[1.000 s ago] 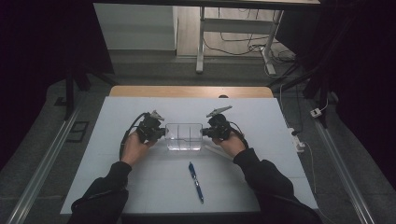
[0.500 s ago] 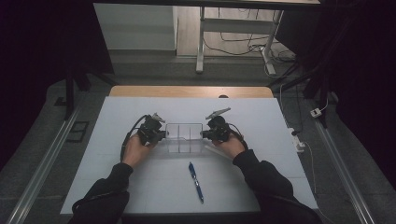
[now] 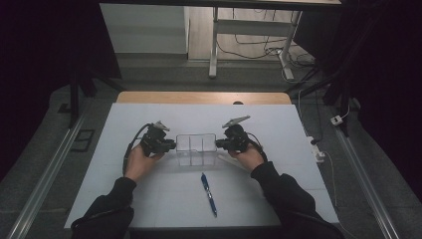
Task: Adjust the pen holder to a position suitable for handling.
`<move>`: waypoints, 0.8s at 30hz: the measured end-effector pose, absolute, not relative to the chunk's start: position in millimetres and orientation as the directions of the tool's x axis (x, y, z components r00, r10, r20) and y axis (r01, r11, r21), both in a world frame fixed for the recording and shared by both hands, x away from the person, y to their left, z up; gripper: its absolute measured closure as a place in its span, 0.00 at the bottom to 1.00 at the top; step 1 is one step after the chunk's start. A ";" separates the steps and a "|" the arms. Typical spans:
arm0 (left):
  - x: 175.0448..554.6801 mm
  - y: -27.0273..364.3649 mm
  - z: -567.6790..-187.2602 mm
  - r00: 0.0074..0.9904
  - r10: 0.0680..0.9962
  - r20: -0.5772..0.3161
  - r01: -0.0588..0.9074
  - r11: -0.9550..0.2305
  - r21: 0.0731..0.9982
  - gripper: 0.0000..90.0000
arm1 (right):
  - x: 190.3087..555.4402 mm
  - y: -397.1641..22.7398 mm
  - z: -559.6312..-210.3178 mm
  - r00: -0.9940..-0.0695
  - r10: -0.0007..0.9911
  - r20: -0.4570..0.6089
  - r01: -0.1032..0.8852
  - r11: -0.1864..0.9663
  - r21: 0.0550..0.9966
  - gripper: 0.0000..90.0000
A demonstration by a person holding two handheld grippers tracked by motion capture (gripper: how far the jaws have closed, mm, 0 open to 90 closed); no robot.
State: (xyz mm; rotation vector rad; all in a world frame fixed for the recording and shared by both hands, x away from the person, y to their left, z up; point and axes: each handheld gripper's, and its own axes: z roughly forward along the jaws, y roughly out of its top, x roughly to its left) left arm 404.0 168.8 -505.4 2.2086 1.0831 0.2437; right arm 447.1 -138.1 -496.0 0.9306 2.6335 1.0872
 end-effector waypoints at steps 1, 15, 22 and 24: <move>401.6 172.0 -503.2 0.637 0.761 -0.121 0.639 -0.434 0.635 0.81 | 447.1 -138.1 -496.0 -0.798 0.595 0.098 0.491 0.546 0.679 0.91; 361.9 192.2 -484.4 0.620 0.774 -0.131 0.625 -0.386 0.679 0.50 | 418.7 -158.9 -473.0 -0.798 0.601 0.047 0.447 0.538 0.715 0.50; 333.5 195.0 -473.8 0.630 0.763 -0.141 0.604 -0.368 0.707 0.30 | 400.6 -166.3 -465.6 -0.799 0.599 0.049 0.436 0.520 0.734 0.27; 322.9 197.1 -470.7 0.634 0.759 -0.146 0.596 -0.360 0.717 0.29 | 398.8 -167.0 -464.9 -0.800 0.598 0.049 0.434 0.521 0.735 0.25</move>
